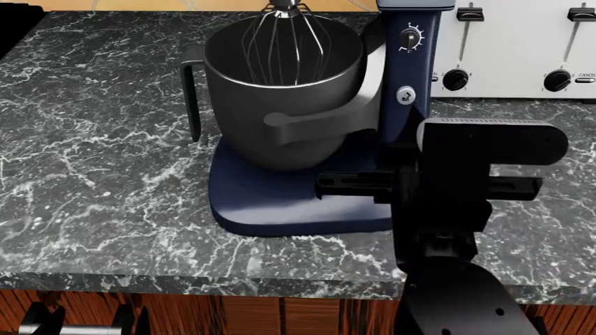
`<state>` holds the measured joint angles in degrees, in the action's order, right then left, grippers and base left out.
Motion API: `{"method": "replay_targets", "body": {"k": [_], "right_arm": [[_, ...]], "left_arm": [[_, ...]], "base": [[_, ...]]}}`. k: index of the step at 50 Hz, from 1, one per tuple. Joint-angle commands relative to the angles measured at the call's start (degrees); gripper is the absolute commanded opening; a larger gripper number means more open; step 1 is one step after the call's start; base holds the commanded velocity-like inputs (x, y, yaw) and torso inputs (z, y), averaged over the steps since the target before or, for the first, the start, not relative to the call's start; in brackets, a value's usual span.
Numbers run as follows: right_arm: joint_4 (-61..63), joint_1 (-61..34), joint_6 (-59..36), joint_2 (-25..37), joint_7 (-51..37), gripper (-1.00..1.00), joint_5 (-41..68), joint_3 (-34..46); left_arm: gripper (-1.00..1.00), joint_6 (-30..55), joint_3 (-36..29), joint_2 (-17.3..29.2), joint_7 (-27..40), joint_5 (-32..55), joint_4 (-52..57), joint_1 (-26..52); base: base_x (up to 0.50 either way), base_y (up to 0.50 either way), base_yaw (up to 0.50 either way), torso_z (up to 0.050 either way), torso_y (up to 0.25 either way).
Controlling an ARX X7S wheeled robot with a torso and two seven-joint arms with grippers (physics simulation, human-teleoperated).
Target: Open the stand mixer head.
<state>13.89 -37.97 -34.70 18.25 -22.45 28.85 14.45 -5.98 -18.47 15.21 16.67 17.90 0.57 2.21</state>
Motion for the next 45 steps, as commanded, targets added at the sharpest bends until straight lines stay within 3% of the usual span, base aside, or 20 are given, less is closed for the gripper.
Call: {"method": "replay_targets", "body": {"k": [1,23,45], "right_arm": [[-0.7,-0.6,-0.1,0.0,0.1,-1.00,0.2,0.3],[1.3,-1.2,-1.1,0.3,-0.8,-1.00,0.7,0.6],[-8.9,-4.3,1.9,-1.8,1.7,-1.00,0.3,1.5]], "left_arm": [[1.00,-0.1,-0.2,0.1,0.2,0.2,0.0,0.1],[1.00,-0.3,-0.6,0.4,0.5,0.4,0.1,0.1],[1.00,-0.9,-1.1,0.7,0.8,0.4,0.5,0.2]], "base": [[0.00,0.00,0.00,0.000,0.000],[0.00,0.00,0.00,0.000,0.000],[0.00,0.00,0.00,0.000,0.000]]}}
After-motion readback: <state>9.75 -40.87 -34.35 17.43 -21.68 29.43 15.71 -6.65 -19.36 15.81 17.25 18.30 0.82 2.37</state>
